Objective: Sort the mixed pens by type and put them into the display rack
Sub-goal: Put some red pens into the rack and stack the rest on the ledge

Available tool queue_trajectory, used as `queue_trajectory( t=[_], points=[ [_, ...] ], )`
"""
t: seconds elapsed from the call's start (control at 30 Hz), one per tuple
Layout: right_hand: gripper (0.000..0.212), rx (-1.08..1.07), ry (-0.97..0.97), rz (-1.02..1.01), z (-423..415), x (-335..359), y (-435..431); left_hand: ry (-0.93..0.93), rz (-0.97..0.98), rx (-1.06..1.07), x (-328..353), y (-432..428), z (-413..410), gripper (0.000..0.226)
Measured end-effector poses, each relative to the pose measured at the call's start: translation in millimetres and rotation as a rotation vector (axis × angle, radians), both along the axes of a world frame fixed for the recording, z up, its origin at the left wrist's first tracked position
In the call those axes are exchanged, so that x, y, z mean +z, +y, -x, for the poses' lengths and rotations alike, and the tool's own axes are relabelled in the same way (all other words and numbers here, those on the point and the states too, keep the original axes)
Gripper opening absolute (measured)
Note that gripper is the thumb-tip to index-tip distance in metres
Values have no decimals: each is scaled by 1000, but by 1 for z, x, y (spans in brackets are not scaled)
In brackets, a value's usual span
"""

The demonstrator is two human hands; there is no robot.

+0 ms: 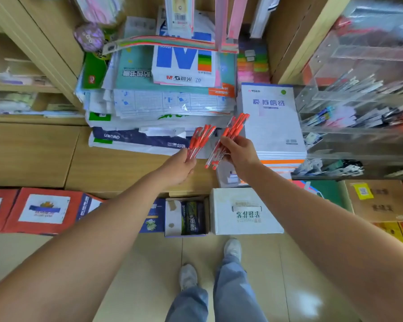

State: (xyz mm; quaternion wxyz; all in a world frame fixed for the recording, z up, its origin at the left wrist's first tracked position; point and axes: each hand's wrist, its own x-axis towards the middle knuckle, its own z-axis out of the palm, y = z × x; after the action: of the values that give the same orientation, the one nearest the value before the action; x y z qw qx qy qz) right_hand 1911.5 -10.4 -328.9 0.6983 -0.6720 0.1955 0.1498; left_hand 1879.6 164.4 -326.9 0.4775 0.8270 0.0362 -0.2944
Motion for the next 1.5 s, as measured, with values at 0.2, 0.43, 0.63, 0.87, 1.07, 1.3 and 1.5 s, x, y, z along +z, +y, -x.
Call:
queue_trajectory(
  t=[0.2,0.43,0.63,0.87,1.07,1.3,1.5],
  points=[
    [10,-51,-82,81,6,43,-90,-140,53,-62,34,-77,-19,11],
    [13,-279,-105,211,-3,51,-241,-200,72,-105,45,-220,-55,19],
    [16,-344,-76,296,-19,38,-372,-247,53,-133,33,-341,-78,16],
    [11,-387,-18,329,-39,26,-487,-249,67,-185,14,-443,-95,12],
    [17,-508,30,349,-60,13,-552,-243,-2,-239,1,-492,-119,20],
    [9,-669,36,326,-86,11,-601,-241,40,-330,-3,-541,-150,11],
    [17,-761,6,349,-115,12,-630,-260,22,-370,-12,-572,-173,22]
  ],
)
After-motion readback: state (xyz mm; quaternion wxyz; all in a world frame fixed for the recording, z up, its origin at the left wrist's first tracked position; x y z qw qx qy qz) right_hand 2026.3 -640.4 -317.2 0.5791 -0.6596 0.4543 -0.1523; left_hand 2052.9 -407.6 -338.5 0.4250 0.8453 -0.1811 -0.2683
